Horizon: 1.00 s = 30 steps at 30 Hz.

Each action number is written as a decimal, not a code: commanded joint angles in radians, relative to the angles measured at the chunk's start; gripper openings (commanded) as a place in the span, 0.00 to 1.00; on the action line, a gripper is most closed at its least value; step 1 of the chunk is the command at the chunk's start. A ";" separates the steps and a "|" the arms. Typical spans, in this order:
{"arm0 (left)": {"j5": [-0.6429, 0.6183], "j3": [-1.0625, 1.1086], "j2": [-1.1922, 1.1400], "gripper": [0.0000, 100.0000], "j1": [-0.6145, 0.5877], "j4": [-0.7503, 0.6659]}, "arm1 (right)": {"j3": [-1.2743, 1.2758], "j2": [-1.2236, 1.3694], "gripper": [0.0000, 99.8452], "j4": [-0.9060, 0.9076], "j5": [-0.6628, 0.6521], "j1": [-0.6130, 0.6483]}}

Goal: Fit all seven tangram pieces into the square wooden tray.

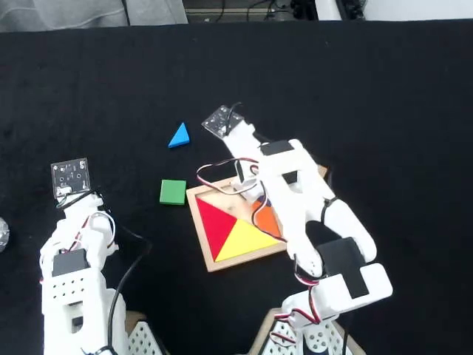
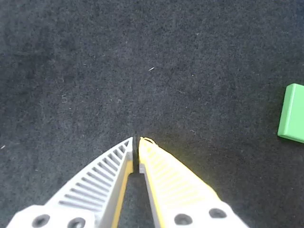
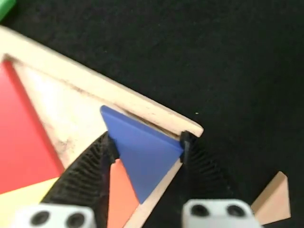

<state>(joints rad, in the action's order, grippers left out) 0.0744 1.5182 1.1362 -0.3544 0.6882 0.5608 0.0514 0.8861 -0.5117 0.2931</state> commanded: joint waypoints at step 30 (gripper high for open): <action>0.012 -0.010 0.005 0.03 0.012 -0.015 | 0.200 -0.214 0.01 -0.324 0.009 0.017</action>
<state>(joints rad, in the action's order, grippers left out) 0.0760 1.5182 1.1362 -0.3544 0.6882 0.8508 -0.2064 0.5808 -0.5132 0.3222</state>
